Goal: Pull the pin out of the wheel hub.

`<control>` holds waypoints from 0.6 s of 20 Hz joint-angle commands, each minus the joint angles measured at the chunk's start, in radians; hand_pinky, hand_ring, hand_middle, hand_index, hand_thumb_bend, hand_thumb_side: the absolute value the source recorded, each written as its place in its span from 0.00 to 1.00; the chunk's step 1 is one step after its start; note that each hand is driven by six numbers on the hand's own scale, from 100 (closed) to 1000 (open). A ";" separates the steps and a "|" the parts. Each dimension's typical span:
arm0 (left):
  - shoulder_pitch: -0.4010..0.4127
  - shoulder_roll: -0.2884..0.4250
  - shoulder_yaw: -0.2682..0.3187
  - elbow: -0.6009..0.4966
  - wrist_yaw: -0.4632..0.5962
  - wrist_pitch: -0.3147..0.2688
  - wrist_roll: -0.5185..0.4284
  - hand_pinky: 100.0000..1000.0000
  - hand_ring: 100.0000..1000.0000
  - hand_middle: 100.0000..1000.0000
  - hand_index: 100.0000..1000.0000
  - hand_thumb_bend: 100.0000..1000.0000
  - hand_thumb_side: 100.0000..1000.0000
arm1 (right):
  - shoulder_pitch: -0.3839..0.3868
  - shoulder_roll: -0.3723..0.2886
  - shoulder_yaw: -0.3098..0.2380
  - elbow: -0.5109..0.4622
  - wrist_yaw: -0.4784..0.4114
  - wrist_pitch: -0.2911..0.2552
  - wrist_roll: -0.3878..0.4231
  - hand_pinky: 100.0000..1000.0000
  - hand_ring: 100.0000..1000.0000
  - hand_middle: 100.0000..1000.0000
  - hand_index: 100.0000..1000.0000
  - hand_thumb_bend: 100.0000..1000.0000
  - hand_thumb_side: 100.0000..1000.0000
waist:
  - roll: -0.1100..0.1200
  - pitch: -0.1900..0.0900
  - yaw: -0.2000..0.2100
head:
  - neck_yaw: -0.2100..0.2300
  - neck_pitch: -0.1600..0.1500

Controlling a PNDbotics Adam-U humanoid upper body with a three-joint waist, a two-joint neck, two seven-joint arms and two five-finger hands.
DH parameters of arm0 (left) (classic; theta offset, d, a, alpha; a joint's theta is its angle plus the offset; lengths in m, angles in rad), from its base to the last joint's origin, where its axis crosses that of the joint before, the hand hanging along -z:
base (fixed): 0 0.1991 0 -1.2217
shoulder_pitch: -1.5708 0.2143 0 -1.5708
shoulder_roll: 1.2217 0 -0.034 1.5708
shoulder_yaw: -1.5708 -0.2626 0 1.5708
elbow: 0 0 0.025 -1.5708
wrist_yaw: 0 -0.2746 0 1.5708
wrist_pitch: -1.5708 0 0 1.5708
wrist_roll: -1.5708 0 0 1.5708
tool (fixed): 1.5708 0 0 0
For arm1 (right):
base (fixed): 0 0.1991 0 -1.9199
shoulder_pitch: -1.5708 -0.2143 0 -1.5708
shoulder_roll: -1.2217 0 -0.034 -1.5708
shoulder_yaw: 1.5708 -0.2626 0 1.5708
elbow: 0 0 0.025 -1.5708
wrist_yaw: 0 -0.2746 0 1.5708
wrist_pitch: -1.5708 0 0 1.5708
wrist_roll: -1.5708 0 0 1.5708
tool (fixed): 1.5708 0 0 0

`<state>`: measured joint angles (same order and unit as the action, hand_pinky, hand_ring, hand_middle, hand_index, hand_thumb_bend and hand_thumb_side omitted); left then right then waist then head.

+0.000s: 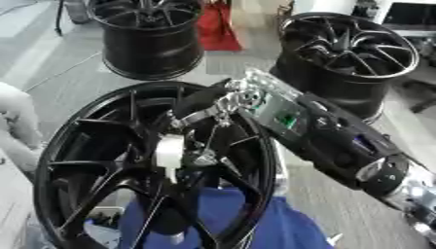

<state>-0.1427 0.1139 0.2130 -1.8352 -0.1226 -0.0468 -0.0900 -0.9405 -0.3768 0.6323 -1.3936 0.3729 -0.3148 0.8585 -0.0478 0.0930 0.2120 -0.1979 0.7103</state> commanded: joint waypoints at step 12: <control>-0.017 0.014 -0.002 -0.015 0.001 -0.001 -0.001 0.57 0.61 0.62 0.84 0.03 0.59 | -0.052 0.002 -0.046 -0.063 -0.031 -0.016 0.048 0.56 0.49 0.45 0.50 0.00 0.00 | 0.001 -0.012 0.009 | -0.007 -0.012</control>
<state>-0.1449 0.1136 0.2130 -1.8352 -0.1215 -0.0469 -0.0902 -0.9673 -0.3704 0.6058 -1.4327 0.3563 -0.2997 0.8736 -0.0516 0.0931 0.2205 -0.2016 0.7101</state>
